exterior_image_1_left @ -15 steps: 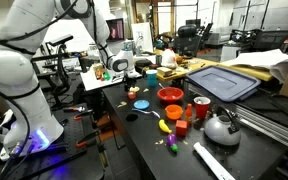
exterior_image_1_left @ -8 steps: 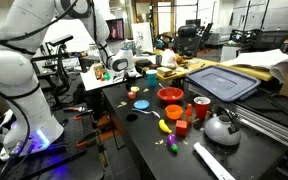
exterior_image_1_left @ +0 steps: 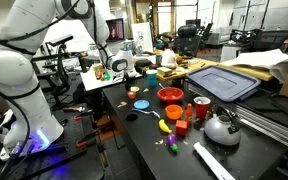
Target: Move the yellow plate to the right.
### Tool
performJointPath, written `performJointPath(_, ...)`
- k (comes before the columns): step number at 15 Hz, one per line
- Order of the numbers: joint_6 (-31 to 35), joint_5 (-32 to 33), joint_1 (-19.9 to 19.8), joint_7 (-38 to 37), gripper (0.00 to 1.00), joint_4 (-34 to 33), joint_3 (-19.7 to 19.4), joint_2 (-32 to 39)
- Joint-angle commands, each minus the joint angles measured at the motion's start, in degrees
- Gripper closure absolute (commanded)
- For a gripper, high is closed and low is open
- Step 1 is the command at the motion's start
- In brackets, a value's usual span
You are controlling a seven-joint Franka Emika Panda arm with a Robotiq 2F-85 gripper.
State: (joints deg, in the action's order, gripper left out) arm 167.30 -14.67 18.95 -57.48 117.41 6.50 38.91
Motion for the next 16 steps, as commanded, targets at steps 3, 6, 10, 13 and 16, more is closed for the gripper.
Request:
performJointPath(3,1.64,-2.86,-1.29,1.28,0.00,-0.11,1.40,1.13)
performJointPath(6,2.15,-3.91,-1.64,1.17,0.00,0.13,1.59,1.64)
performJointPath(10,2.70,-4.86,-1.94,1.30,0.00,-0.09,1.81,2.77)
performJointPath(13,3.11,-5.46,-2.47,1.51,0.00,-0.28,2.37,3.10)
performJointPath(16,3.92,-6.26,-3.08,1.56,0.00,-0.06,2.94,3.19)
